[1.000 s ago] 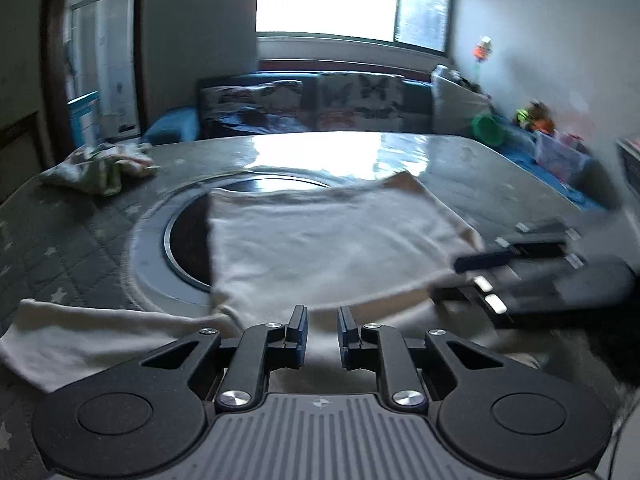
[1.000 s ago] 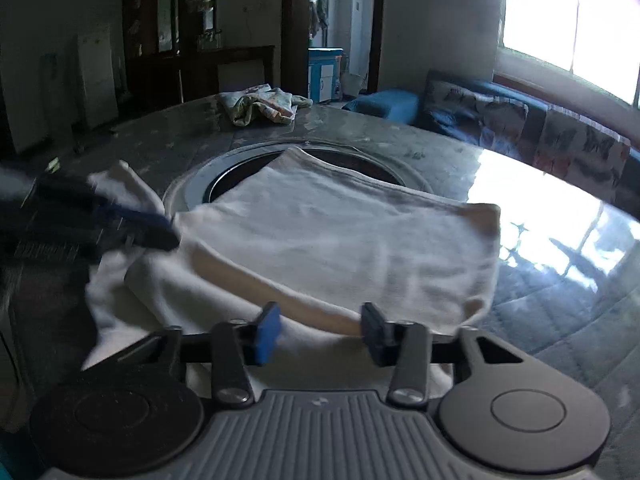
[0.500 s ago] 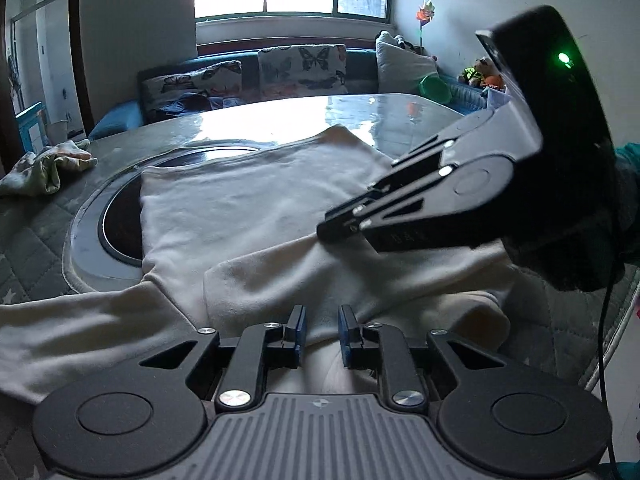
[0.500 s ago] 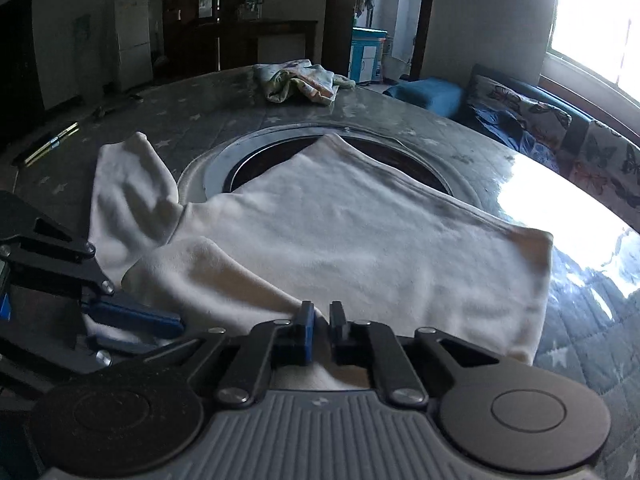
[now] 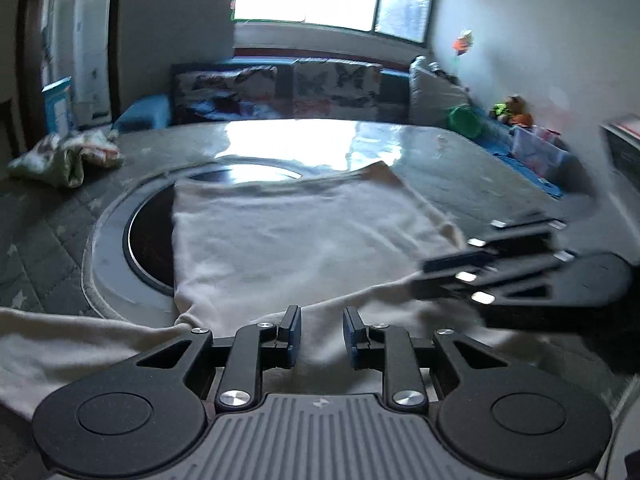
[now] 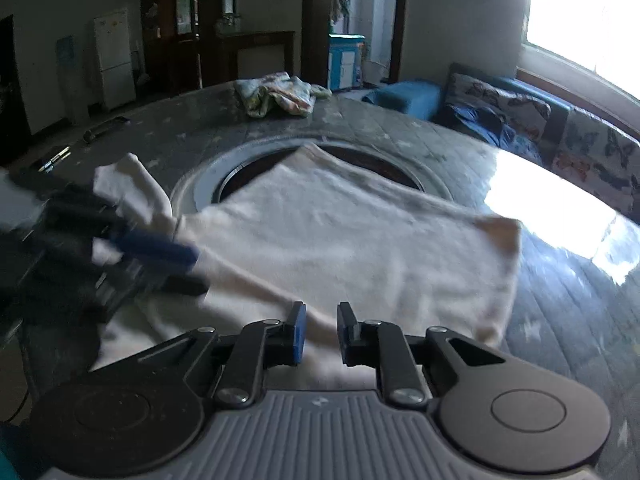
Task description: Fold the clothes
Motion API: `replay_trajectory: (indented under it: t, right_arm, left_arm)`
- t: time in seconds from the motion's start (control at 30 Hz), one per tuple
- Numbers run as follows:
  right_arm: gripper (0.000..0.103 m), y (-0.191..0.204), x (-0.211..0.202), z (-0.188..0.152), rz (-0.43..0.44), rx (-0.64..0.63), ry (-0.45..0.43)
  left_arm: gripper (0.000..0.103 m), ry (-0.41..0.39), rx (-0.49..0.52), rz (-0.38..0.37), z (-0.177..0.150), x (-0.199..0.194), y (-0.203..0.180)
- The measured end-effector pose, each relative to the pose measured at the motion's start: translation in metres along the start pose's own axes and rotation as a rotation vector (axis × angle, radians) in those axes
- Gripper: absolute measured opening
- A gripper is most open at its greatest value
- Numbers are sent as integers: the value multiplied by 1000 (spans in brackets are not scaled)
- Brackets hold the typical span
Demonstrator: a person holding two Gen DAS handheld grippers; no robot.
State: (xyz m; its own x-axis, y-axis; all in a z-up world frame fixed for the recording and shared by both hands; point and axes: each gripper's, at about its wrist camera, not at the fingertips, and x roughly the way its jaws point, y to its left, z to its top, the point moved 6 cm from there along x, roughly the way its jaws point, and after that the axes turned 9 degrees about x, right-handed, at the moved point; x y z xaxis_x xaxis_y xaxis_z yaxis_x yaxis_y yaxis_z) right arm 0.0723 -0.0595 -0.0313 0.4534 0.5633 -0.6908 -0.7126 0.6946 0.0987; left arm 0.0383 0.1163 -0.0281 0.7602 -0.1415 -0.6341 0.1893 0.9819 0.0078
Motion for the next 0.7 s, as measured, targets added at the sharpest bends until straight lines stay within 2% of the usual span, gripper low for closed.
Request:
replay_trajectory:
  t: [0.07, 0.17, 0.37, 0.5, 0.7]
  right_arm:
    - [17, -5, -1, -7, -12, 19, 11]
    - [19, -8, 2, -11, -15, 37, 14]
    - [28, 6, -5, -5, 19, 13, -17]
    - [32, 19, 4, -12, 32, -27, 12]
    - [43, 31, 3, -9, 53, -47, 1]
  left_arm:
    - [25, 29, -13, 10, -6, 9, 4]
    - [26, 16, -13, 15, -8, 6, 6]
    - [37, -39, -60, 84, -11, -27, 30]
    - [44, -39, -133, 192, -26, -50, 63]
    - [47, -19, -288, 395, -53, -75, 125]
